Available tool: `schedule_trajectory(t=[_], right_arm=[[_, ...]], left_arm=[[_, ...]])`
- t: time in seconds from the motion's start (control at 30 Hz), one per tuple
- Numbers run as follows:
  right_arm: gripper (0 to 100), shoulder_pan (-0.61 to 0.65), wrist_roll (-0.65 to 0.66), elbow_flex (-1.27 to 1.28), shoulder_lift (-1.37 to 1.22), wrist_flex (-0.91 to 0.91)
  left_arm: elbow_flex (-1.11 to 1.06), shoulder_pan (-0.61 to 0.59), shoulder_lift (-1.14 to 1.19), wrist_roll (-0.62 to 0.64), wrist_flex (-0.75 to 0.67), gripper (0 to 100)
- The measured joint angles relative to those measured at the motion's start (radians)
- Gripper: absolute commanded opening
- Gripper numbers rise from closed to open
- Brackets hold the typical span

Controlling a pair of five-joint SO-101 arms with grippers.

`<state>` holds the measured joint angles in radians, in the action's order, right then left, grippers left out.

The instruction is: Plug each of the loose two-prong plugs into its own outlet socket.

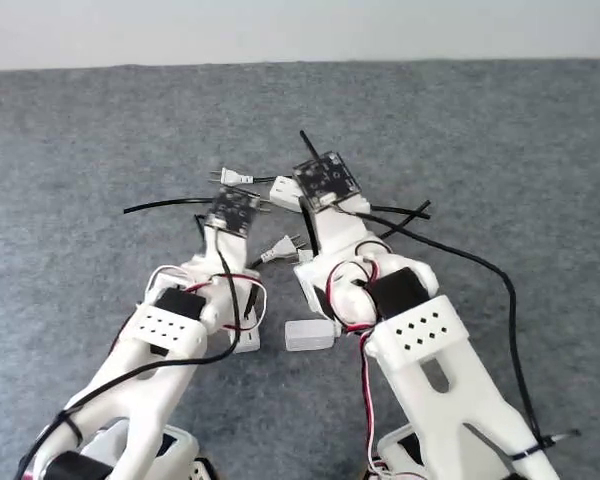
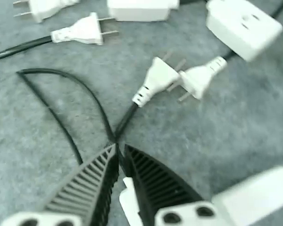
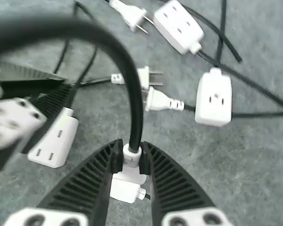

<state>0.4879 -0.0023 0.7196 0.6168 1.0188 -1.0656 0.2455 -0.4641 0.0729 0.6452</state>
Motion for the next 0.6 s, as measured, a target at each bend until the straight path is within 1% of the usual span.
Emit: schedule_trajectory(t=[0.1, 0.23, 0.33, 0.43, 0.6], right_arm=[[0.9, 0.002, -0.041, 0.058, 0.0, -0.069], [0.9, 0.008, -0.112, 0.152, -0.002, -0.195], [0.9, 0.072, -0.14, 0.186, -0.002, -0.264], [0.9, 0.121, -0.146, 0.199, -0.002, -0.302], [0.9, 0.173, -0.146, 0.199, -0.002, -0.344]], left_arm=[[0.0, -0.023, 0.0, 0.071, -0.002, 15], [0.0, -0.038, -0.003, 0.158, 0.038, 15], [-0.003, -0.066, -0.049, 0.176, 0.077, 13], [-0.066, -0.104, -0.15, 0.178, 0.083, 13], [-0.216, -0.163, -0.391, 0.178, 0.084, 14]])
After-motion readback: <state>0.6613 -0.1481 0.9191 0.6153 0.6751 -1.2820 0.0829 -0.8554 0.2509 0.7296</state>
